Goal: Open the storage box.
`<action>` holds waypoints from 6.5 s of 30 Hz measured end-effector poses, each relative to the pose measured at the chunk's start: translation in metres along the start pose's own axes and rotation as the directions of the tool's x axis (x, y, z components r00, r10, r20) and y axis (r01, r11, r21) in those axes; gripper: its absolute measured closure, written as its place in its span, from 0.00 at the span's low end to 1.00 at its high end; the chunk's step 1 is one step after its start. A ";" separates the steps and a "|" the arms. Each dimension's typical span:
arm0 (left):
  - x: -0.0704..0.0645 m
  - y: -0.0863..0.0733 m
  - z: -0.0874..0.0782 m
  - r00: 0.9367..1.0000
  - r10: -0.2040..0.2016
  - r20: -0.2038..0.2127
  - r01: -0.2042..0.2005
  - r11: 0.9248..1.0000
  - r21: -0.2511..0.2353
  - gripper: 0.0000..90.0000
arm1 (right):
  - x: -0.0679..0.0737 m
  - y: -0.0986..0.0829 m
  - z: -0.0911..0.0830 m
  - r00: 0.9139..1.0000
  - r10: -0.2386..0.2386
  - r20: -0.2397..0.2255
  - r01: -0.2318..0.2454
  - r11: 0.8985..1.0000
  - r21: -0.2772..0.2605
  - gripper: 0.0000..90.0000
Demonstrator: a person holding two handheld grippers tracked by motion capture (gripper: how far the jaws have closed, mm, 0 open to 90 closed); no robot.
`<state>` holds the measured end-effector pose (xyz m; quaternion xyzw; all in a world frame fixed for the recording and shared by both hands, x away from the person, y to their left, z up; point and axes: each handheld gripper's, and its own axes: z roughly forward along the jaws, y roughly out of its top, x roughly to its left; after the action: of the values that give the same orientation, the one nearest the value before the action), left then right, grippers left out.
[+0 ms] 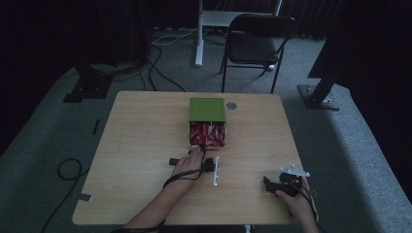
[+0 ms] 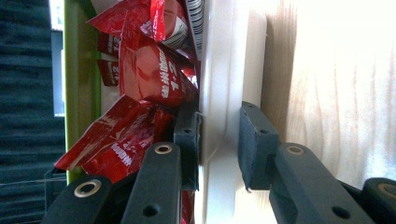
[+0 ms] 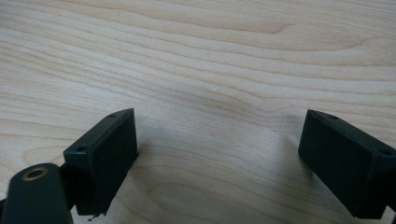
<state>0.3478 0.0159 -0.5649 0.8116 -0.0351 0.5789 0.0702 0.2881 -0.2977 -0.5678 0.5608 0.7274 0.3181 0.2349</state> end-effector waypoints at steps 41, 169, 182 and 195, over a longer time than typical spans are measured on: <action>-0.016 0.007 -0.040 0.999 0.031 0.009 -0.031 0.999 -0.023 0.81 | 0.000 0.000 0.000 1.000 0.000 0.000 0.000 1.000 0.000 0.12; 0.011 -0.165 -0.098 0.415 -0.784 0.462 0.866 0.495 0.062 0.12 | 0.000 0.000 0.001 1.000 0.001 0.002 -0.001 1.000 0.001 0.12; 0.011 -0.203 -0.099 0.268 -0.911 0.315 0.936 0.323 0.138 0.07 | 0.000 0.000 0.001 1.000 0.000 0.002 0.000 1.000 0.001 0.12; 0.007 -0.230 -0.101 0.179 -0.969 0.172 0.920 0.227 0.320 0.03 | 0.000 0.000 0.001 1.000 0.000 0.002 0.000 1.000 0.001 0.12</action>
<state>0.2879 0.2587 -0.5426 0.7459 0.5039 0.2632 0.3470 0.2890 -0.2975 -0.5681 0.5614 0.7272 0.3172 0.2354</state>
